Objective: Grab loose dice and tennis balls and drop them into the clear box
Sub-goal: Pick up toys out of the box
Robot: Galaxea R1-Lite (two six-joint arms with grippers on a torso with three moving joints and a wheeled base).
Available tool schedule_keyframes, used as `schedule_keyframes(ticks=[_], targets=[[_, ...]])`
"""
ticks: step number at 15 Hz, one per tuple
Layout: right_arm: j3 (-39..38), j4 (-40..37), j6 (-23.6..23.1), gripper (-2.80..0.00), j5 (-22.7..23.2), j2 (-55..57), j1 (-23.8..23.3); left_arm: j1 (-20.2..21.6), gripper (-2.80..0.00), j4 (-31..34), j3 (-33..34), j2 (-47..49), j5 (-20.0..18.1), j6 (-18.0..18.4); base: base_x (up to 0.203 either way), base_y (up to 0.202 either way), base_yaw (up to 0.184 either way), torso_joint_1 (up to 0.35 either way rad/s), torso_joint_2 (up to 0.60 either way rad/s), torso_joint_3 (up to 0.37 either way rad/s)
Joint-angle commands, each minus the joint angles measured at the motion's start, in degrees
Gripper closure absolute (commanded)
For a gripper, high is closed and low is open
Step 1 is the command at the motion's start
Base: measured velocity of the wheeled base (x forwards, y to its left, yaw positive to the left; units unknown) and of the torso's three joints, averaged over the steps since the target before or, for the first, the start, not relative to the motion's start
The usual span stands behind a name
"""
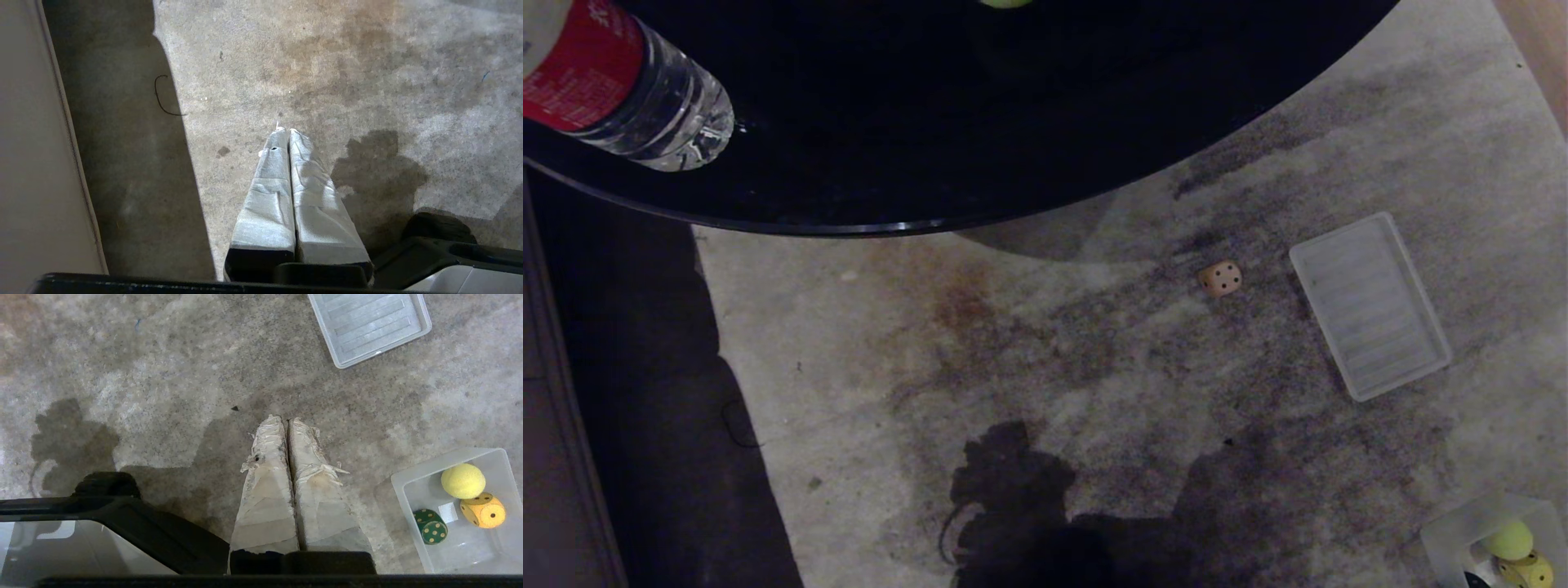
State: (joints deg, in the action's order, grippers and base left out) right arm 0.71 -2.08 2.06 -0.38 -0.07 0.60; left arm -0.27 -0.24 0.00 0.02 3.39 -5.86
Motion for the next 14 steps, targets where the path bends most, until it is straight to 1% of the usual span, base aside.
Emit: schedule_keyframes(ticks=[1,3,4,8,10,11,14], targets=[[0.25,-0.09,0.0,0.0,-0.15,0.07,0.02,0.0,0.0,-0.02,0.09,0.06,0.04,-0.02,0.0,0.0,0.0,0.0,0.0,0.0],[2.73,-1.19,-0.03,0.0,0.19,1.7,0.02,0.0,0.0,-0.02,0.09,0.06,0.04,-0.02,0.0,0.0,0.0,0.0,0.0,0.0],[4.69,-1.81,0.1,0.0,0.28,4.76,0.02,0.0,0.0,-0.02,0.09,0.06,0.04,-0.03,0.0,0.0,0.0,0.0,0.0,0.0],[15.6,-1.67,3.23,0.0,0.97,29.11,0.13,0.0,0.0,-0.02,0.09,0.06,0.04,-0.11,0.0,0.0,0.0,0.0,0.0,0.0],[19.64,2.96,4.96,0.0,1.64,42.61,0.3,0.0,0.0,-0.02,0.09,0.06,0.04,-0.02,0.0,0.0,0.0,0.0,0.0,0.0],[21.24,6.8,5.65,0.0,1.9,49.82,0.65,0.0,0.0,-0.02,0.09,0.06,0.04,-0.06,0.0,0.0,0.0,0.0,0.0,0.0],[25.7,21.86,9.04,0.0,2.05,71.4,3.75,0.0,0.0,-0.02,0.09,0.06,0.04,-0.02,0.0,0.0,0.0,0.0,0.0,0.0]])
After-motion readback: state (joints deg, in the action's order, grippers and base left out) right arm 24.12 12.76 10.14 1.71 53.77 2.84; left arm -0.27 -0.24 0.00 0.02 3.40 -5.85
